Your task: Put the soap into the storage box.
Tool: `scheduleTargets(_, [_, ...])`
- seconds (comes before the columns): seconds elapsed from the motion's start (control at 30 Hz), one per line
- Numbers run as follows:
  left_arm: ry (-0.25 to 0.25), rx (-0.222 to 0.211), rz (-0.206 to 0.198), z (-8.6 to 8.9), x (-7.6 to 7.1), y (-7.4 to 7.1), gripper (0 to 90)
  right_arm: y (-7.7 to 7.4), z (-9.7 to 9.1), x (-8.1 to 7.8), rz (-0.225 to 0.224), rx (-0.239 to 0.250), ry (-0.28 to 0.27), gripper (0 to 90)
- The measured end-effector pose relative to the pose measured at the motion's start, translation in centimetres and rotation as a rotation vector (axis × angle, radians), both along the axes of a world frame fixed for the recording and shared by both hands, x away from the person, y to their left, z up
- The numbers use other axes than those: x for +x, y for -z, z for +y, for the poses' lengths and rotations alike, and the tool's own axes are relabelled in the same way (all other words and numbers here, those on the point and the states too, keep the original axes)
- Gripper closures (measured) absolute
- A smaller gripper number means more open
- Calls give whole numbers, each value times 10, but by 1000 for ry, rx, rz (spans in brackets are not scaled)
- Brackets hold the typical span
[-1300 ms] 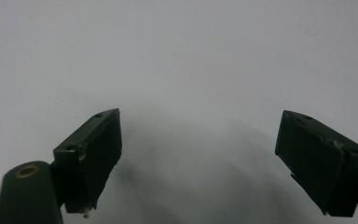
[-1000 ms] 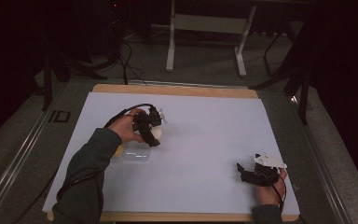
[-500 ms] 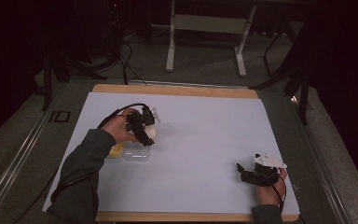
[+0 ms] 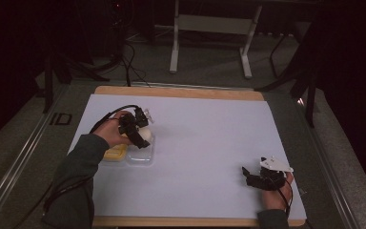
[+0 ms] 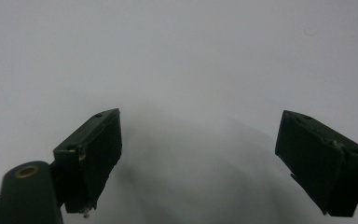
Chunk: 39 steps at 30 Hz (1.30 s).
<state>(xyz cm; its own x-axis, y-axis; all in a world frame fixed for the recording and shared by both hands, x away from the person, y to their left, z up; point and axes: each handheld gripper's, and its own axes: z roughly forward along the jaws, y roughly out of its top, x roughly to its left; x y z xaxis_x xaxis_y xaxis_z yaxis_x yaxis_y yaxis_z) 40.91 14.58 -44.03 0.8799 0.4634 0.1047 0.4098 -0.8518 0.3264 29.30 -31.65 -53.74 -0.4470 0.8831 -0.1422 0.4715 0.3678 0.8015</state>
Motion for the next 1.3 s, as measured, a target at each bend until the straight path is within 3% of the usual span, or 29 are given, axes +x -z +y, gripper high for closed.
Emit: scheduleTargets(1.3, [-136, 7, 8, 54, -2, 5, 233, 0, 0, 0, -2, -2, 2, 145])
